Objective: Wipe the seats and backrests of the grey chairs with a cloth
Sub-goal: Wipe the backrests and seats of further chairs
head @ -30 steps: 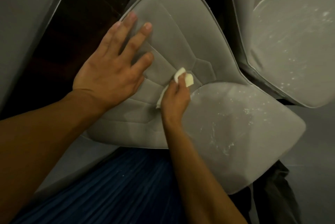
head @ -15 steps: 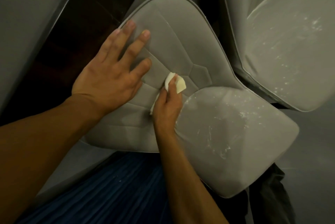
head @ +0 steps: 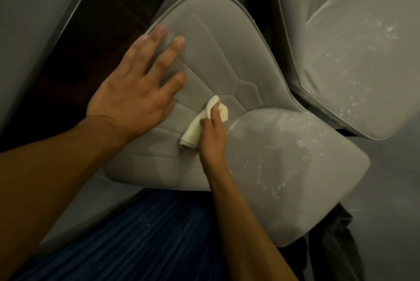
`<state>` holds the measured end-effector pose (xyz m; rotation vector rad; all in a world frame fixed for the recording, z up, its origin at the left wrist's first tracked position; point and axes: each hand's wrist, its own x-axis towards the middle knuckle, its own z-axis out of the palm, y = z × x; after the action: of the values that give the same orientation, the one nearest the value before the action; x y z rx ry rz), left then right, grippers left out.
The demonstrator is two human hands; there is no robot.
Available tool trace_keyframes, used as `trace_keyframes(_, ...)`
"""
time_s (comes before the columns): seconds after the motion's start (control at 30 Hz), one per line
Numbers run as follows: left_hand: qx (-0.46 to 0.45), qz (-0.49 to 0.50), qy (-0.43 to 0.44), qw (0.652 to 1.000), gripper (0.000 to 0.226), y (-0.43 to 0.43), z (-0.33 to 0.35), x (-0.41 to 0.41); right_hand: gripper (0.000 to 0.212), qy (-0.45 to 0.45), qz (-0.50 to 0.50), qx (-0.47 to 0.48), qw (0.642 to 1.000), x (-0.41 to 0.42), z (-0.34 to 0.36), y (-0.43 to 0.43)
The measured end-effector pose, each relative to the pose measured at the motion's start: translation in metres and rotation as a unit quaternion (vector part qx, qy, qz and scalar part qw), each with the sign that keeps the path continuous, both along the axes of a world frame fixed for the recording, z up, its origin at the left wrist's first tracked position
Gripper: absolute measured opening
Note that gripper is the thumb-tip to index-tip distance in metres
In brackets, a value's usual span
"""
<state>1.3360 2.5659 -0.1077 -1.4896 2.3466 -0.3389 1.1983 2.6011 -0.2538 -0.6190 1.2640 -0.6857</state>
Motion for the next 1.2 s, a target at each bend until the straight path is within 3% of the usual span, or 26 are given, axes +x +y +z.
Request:
trace_keyframes(0.07,-0.002,-0.003,0.006,1.0,0.047,-0.001,0.0,0.0,0.064,-0.093,-0.038,0.073,0.992,-0.015,0.004,0.003)
trace_keyframes(0.17,0.003,0.003,0.011,1.0,0.047,-0.001,0.0,0.0,0.08,-0.239,-0.142,0.096,0.956,-0.036,0.013,-0.002)
trace_keyframes(0.23,0.006,0.005,0.01,1.0,0.048,-0.001,0.0,0.0,0.068,-0.248,-0.167,0.095,0.949,-0.039,0.019,-0.009)
trace_keyframes(0.3,0.01,0.006,0.01,1.0,0.048,-0.001,0.0,0.0,0.033,-0.203,-0.162,0.119,0.958,-0.035,0.018,-0.018)
trace_keyframes(0.4,0.013,0.004,0.0,1.0,0.05,-0.001,0.0,0.0,0.031,-0.227,-0.134,0.154,0.952,-0.034,0.012,-0.019)
trace_keyframes(0.5,0.006,0.003,0.003,1.0,0.048,0.0,-0.002,0.001,0.053,-0.065,0.002,-0.049,0.997,-0.039,0.005,-0.013)
trace_keyframes(0.57,0.001,0.002,0.008,1.0,0.042,-0.001,-0.004,0.001,0.055,0.044,0.058,-0.155,0.985,-0.037,-0.002,-0.012)
trace_keyframes(0.63,0.002,0.004,0.011,1.0,0.041,0.0,-0.004,0.001,0.035,0.155,0.038,-0.19,0.969,-0.032,-0.005,-0.017)
trace_keyframes(0.7,0.0,0.007,0.012,1.0,0.04,0.0,-0.004,0.002,0.034,0.222,0.025,-0.172,0.959,-0.027,-0.003,-0.024)
trace_keyframes(0.83,-0.009,0.0,0.015,1.0,0.045,0.0,-0.003,0.001,0.04,0.119,-0.108,-0.107,0.981,-0.031,0.005,-0.05)
trace_keyframes(0.93,-0.013,-0.003,0.021,1.0,0.045,0.0,-0.003,0.002,0.053,0.124,-0.162,-0.104,0.974,-0.032,0.003,-0.065)
trace_keyframes(1.03,-0.014,-0.005,0.026,1.0,0.045,0.0,-0.003,0.002,0.035,0.175,-0.163,-0.111,0.965,-0.025,-0.006,-0.064)
trace_keyframes(1.2,-0.014,-0.008,0.025,1.0,0.046,0.0,-0.004,0.002,0.016,0.202,-0.241,-0.01,0.949,-0.021,-0.023,-0.068)
